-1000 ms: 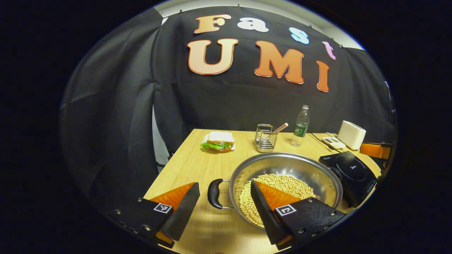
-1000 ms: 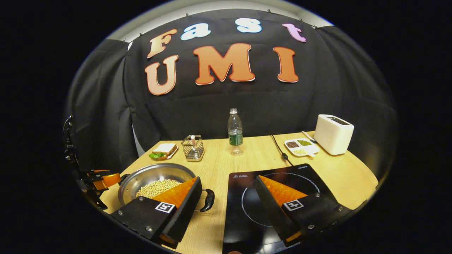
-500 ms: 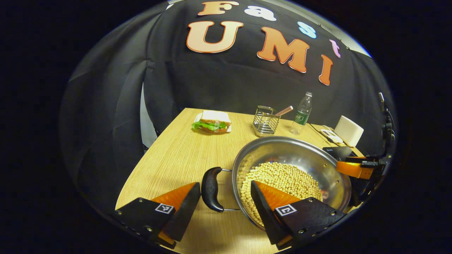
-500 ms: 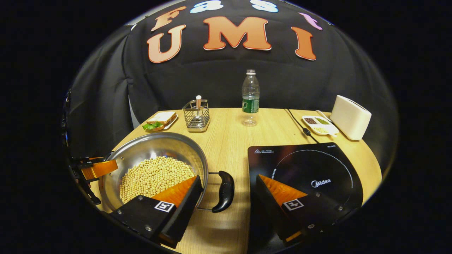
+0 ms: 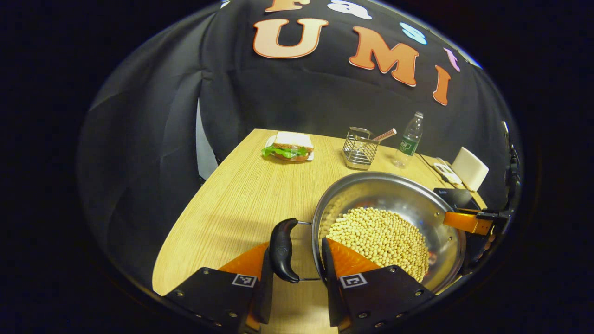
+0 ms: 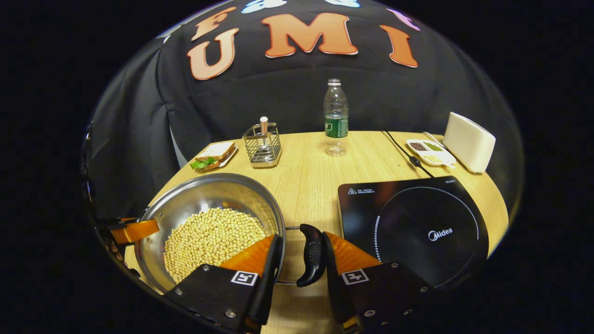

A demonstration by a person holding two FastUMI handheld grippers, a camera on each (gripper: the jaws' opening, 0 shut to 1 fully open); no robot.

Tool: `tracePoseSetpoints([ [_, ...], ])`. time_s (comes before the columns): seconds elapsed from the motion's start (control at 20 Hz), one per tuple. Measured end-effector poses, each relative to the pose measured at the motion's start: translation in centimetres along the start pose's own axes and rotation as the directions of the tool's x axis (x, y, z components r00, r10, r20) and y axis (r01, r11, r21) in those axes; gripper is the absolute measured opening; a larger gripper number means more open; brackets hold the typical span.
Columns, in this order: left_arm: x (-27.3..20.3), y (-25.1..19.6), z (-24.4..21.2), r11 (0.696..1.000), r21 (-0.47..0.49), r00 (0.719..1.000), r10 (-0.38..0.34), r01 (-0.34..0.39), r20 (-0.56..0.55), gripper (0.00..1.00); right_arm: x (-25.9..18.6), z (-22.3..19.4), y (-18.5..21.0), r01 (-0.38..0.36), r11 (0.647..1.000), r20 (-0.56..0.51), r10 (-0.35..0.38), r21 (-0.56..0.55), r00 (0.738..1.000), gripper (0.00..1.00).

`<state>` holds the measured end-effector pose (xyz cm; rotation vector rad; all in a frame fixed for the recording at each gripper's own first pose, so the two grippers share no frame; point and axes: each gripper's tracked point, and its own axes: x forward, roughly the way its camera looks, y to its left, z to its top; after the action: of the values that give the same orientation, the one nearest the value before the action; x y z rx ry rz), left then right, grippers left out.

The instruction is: First push the handle of the pot to place it horizontally, then grasp the pot with both hands and set it on the induction cooktop.

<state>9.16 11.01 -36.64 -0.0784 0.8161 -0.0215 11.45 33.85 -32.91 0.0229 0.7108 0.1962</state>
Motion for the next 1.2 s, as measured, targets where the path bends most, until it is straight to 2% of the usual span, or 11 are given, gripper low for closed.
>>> tracePoseSetpoints([
  [0.05,-0.8,-0.3,-0.1,1.0,-0.02,1.0,-0.008,0.008,0.008,0.47,-0.5,0.1,-0.4,-0.002,1.0,0.008,0.002,-0.003,1.0,0.46],
  [0.1,-1.4,-0.6,-0.2,1.0,-0.029,1.0,-0.009,0.009,0.011,0.47,-1.2,0.5,-0.5,-0.003,1.0,0.025,0.003,-0.009,1.0,0.5],
  [0.4,-4.3,-4.0,2.1,1.0,0.01,0.998,-0.009,0.009,0.055,0.47,-5.0,2.6,-3.2,-0.015,0.999,0.078,0.013,0.029,0.997,0.5],
  [0.6,-5.6,-7.0,3.2,0.999,0.026,0.997,-0.034,0.032,0.072,0.47,-7.3,4.0,-5.7,-0.014,0.997,0.113,0.005,0.082,0.994,0.49],
  [1.15,-5.7,-16.0,3.5,0.992,0.066,0.992,-0.11,0.106,0.062,0.47,-11.4,4.8,-14.5,0.046,0.99,0.154,-0.067,0.135,0.986,0.49],
  [1.2,-6.0,-16.8,3.5,0.991,0.073,0.992,-0.115,0.111,0.061,0.47,-11.6,4.8,-15.3,0.05,0.989,0.155,-0.072,0.141,0.985,0.45],
])
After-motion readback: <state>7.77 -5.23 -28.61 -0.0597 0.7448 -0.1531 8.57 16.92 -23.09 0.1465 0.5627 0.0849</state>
